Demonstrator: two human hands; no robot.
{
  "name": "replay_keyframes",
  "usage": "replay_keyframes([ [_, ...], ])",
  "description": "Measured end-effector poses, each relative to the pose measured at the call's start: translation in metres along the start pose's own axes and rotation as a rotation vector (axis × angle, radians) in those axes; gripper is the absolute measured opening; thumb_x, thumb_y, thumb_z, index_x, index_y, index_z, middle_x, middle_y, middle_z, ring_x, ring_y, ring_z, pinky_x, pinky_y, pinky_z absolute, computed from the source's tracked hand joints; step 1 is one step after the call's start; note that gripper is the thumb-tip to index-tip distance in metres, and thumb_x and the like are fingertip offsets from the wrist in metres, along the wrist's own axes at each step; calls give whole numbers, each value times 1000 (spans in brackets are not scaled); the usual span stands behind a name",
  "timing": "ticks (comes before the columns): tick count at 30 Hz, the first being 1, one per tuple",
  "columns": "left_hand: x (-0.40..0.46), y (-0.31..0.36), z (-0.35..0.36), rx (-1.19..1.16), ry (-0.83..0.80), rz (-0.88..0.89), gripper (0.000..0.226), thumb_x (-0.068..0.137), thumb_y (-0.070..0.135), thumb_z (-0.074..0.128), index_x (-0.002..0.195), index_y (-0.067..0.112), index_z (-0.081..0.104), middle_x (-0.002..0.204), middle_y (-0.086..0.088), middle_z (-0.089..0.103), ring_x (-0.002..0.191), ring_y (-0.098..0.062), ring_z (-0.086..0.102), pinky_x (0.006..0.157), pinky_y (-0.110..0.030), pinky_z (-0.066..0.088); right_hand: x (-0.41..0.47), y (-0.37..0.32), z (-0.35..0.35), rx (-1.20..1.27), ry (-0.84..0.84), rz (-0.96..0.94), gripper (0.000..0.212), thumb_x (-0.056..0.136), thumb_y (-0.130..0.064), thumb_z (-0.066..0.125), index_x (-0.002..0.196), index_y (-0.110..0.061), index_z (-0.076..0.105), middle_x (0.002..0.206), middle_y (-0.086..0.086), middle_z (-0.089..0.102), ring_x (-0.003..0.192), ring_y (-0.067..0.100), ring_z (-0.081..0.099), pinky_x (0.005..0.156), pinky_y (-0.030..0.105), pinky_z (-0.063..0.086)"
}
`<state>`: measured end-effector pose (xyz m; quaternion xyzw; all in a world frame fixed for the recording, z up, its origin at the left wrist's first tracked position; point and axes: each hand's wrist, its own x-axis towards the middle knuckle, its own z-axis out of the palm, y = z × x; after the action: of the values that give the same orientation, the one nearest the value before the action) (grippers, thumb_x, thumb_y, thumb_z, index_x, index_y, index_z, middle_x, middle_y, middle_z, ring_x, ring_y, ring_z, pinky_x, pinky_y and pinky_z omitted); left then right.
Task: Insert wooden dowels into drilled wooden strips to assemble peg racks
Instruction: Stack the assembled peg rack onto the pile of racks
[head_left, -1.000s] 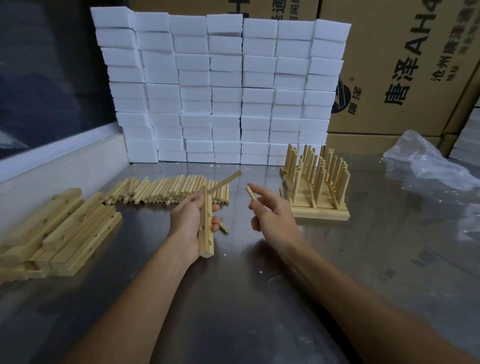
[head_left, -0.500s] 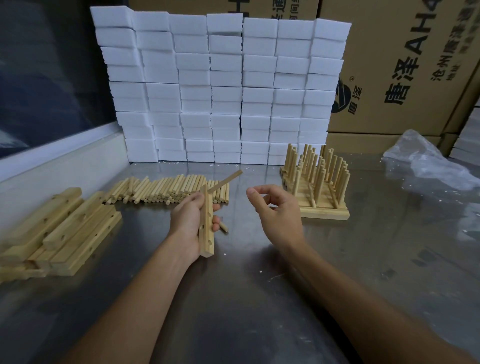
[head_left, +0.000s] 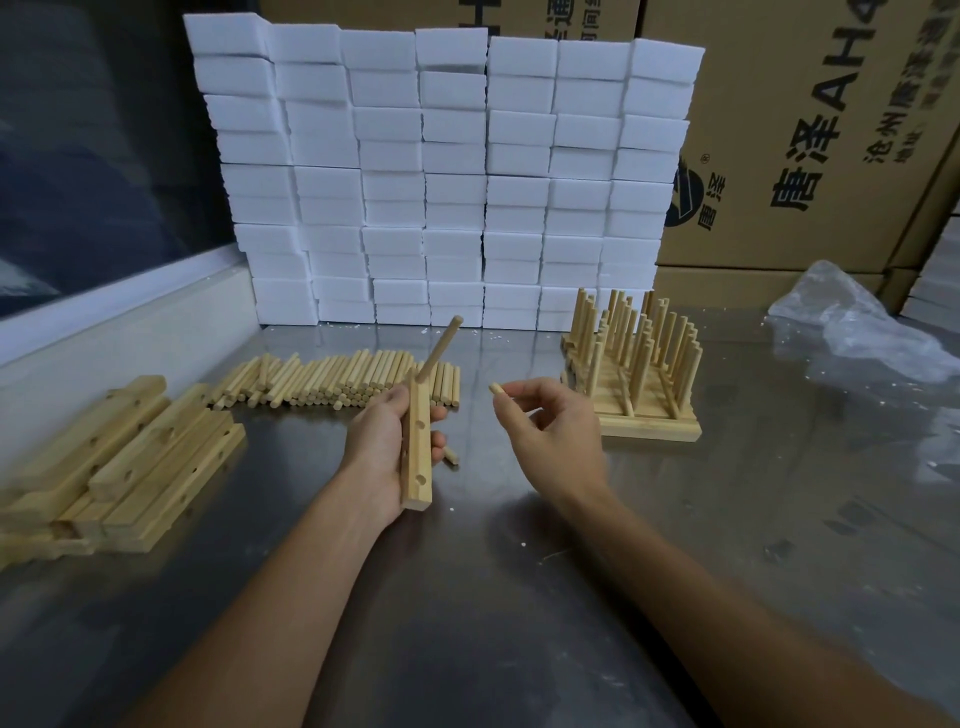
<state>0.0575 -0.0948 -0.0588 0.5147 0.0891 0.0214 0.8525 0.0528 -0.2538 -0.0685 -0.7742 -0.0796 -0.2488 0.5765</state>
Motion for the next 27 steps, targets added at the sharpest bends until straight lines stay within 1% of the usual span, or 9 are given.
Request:
replay_keyframes([
  [3,1,-1,0,46,-10,40,26,105,29,45,112,12,64,69,-7,68,43,-15,53,38,-25,45,-6,-5,1,-90,-98,-151,6,89,-22,70,94,-21,73,77,-11,69,63,1,58,57,14,46],
  [5,1,-1,1,62,-17,60,24,104,30,47,112,17,66,70,-6,69,44,-15,53,39,-26,44,-9,-9,2,-200,-179,-305,11,89,-19,70,99,-18,75,87,-11,71,67,1,60,62,14,48],
  [8,-1,0,2,63,-31,83,22,103,30,49,113,22,68,73,-7,69,49,-17,55,42,-26,44,-13,-14,3,-292,-229,-448,15,88,-21,73,102,-16,76,93,-6,74,70,3,62,64,24,53],
  [11,-4,1,5,69,-37,112,21,103,29,50,111,23,69,75,-8,69,51,-17,56,42,-26,42,-15,-16,4,-331,-215,-492,16,87,-24,75,100,-16,77,91,-7,74,72,9,66,64,32,56],
  [15,-8,2,7,120,-20,187,19,101,26,54,104,21,73,65,-4,66,44,-16,53,39,-23,41,-15,-18,4,-340,-216,-509,14,86,-21,75,98,-13,77,90,-4,73,76,12,67,67,35,57],
  [17,-10,3,9,134,-39,203,17,101,25,56,100,26,73,61,-2,65,42,-15,52,38,-22,42,-14,-19,3,-350,-237,-488,15,86,-18,74,100,-12,76,93,-3,73,79,14,68,70,38,57],
  [19,-11,3,10,142,-49,205,17,101,25,56,98,29,72,59,-1,63,42,-15,51,38,-22,42,-12,-18,2,-377,-256,-510,15,87,-15,73,101,-10,75,93,-1,72,80,16,68,70,40,56],
  [23,-12,4,12,153,-35,221,21,101,25,56,91,31,74,59,0,61,44,-15,48,40,-24,41,-12,-21,3,-459,-230,-634,13,89,-14,70,99,-7,75,88,4,69,79,24,66,61,46,55],
  [27,-13,1,17,159,-34,252,16,98,24,60,94,34,72,55,4,60,40,-11,48,37,-21,39,-13,-23,4,-519,-171,-689,12,91,-19,67,92,-9,74,79,4,66,72,27,64,51,44,52],
])
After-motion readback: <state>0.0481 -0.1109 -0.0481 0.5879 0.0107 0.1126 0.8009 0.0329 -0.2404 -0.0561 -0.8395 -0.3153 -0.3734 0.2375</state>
